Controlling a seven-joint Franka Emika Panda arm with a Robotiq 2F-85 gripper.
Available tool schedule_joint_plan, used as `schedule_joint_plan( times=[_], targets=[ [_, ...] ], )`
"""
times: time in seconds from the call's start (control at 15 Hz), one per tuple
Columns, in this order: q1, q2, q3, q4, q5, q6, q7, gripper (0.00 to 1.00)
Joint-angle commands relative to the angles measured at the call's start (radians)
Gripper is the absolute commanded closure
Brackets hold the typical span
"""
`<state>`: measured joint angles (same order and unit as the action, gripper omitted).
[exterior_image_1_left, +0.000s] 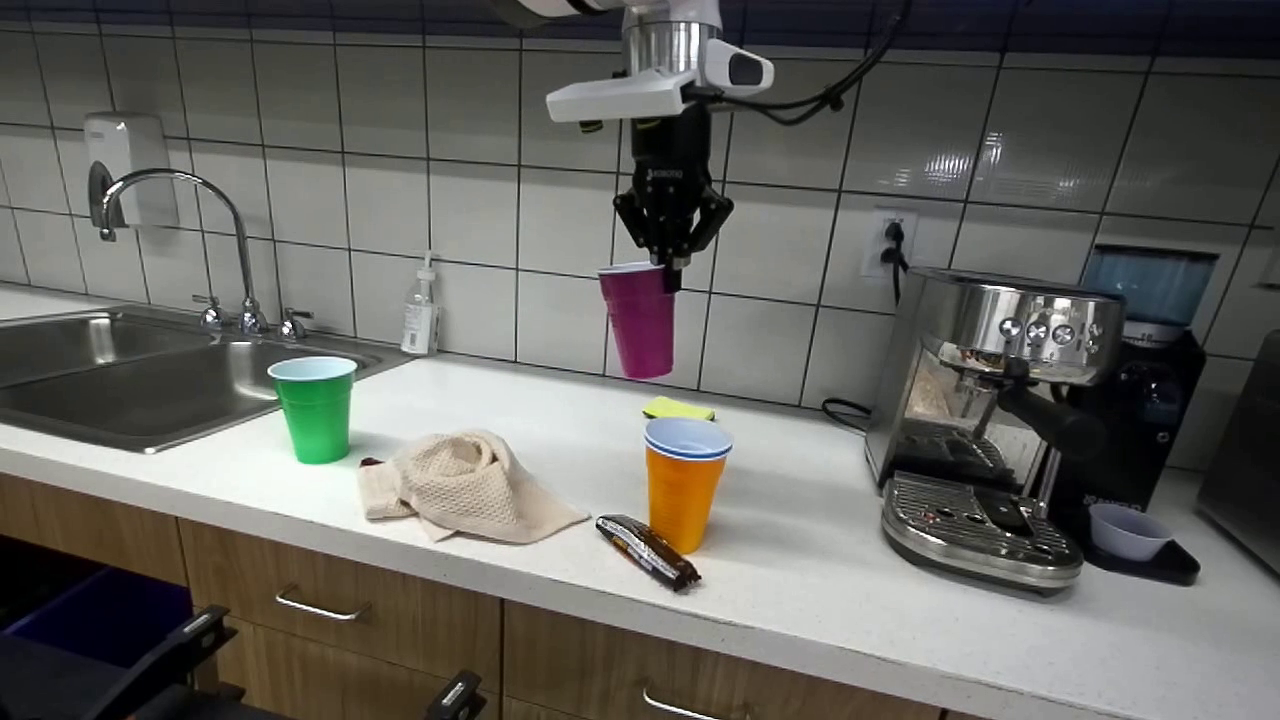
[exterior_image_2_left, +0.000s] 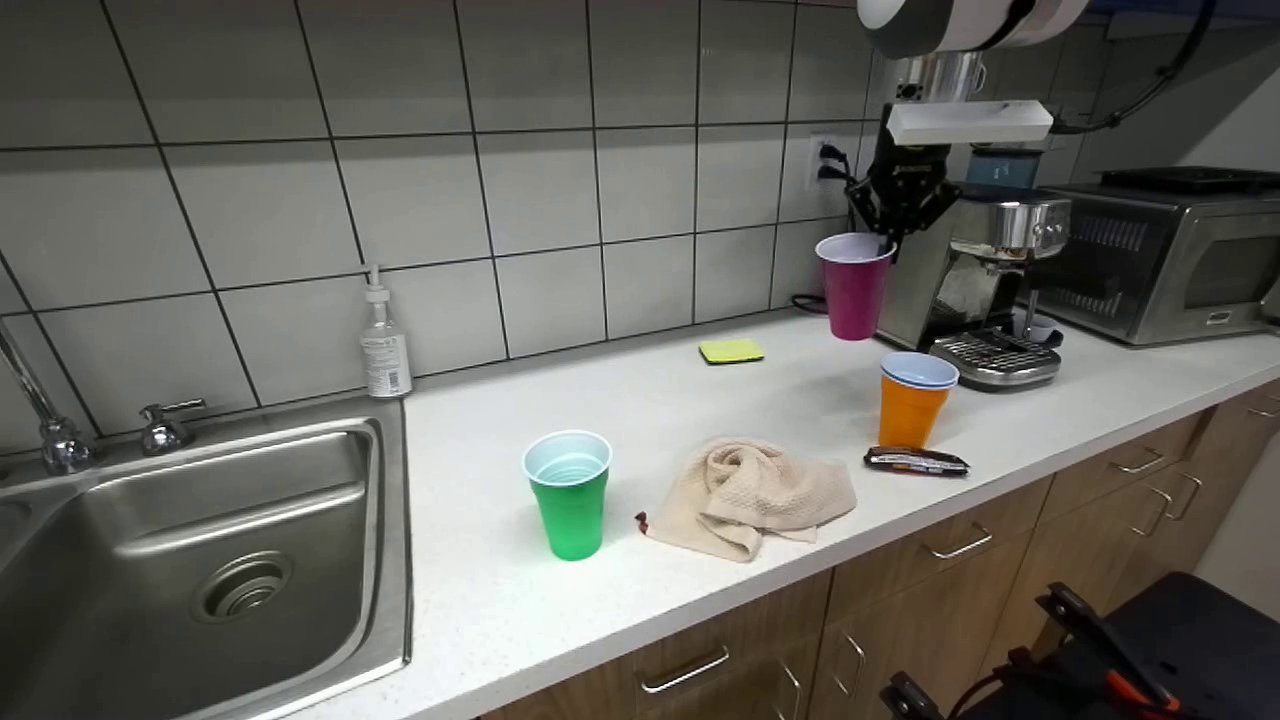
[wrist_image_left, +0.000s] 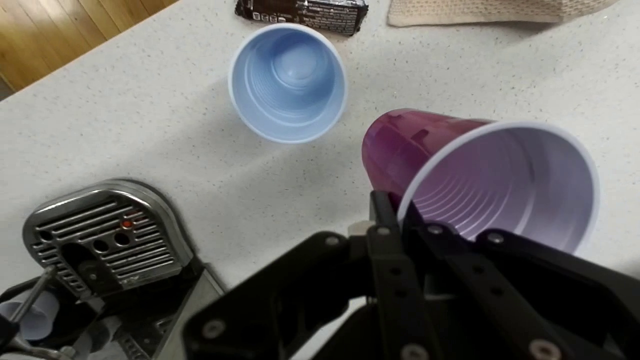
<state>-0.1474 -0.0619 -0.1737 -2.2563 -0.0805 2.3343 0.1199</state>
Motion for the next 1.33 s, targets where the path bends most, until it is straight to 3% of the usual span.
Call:
schedule_joint_plan(
  times=[0.0,1.27],
  targets=[
    [-0.026,-0.047,-0.005,-0.025,-0.020,-0.041,0.055,0.99],
    [-0.096,-0.049,-0.064,-0.069,0.004,-0.114,0.150,0.99]
  ],
)
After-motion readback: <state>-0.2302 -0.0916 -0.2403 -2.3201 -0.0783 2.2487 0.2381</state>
